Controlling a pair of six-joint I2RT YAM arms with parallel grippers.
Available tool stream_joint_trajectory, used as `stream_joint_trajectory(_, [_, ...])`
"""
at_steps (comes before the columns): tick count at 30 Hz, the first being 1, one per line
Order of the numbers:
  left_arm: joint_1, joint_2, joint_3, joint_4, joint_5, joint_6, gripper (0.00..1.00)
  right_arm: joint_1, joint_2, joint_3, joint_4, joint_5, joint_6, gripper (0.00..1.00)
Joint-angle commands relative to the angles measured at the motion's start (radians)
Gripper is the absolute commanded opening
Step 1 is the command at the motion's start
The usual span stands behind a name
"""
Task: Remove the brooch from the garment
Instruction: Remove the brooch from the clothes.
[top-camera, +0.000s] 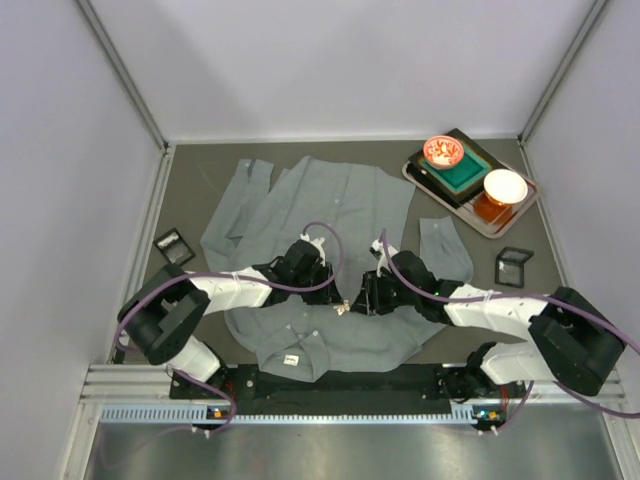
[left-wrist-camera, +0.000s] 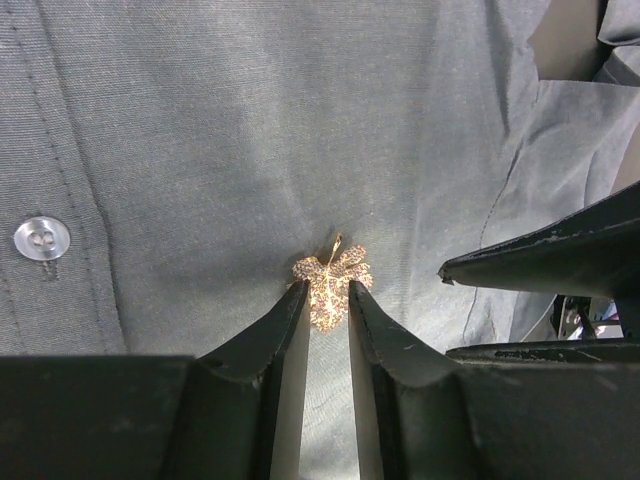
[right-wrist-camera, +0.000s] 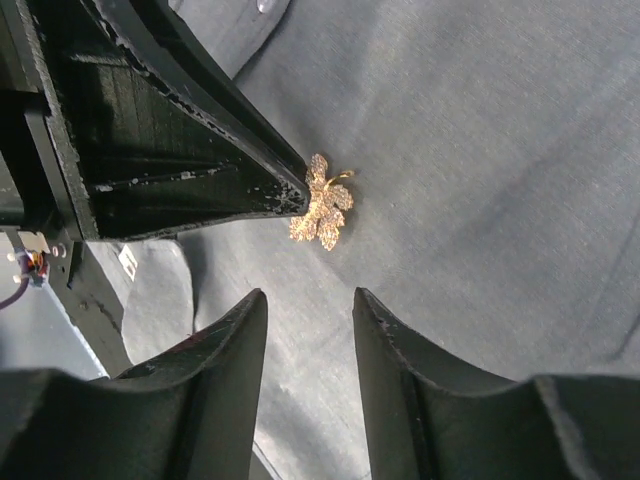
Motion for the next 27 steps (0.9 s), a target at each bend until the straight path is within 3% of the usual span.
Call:
stream_joint_trajectory(1, [0.000,0.008,-0.004,0.058,-0.023,0.002,0.27,0.004,0.042,0.052,0.096,-0.021,-0.003,0.40])
stream_joint_trajectory(9, [0.000,0.016,-0.023,0.055,-0.035,0.003,0.20,0.003,0.105,0.078,0.126,-0.020,-0.001,0.39])
stream_joint_trajectory(12, [0.000,0.019,-0.027,0.054,-0.033,0.005,0.19,0.003,0.141,0.093,0.125,0.000,0.003,0.50])
stream_joint_trajectory(27, [0.000,0.000,-0.030,0.037,-0.038,0.006,0.18,0.003,0.267,0.112,0.230,-0.084,0.046,0.49])
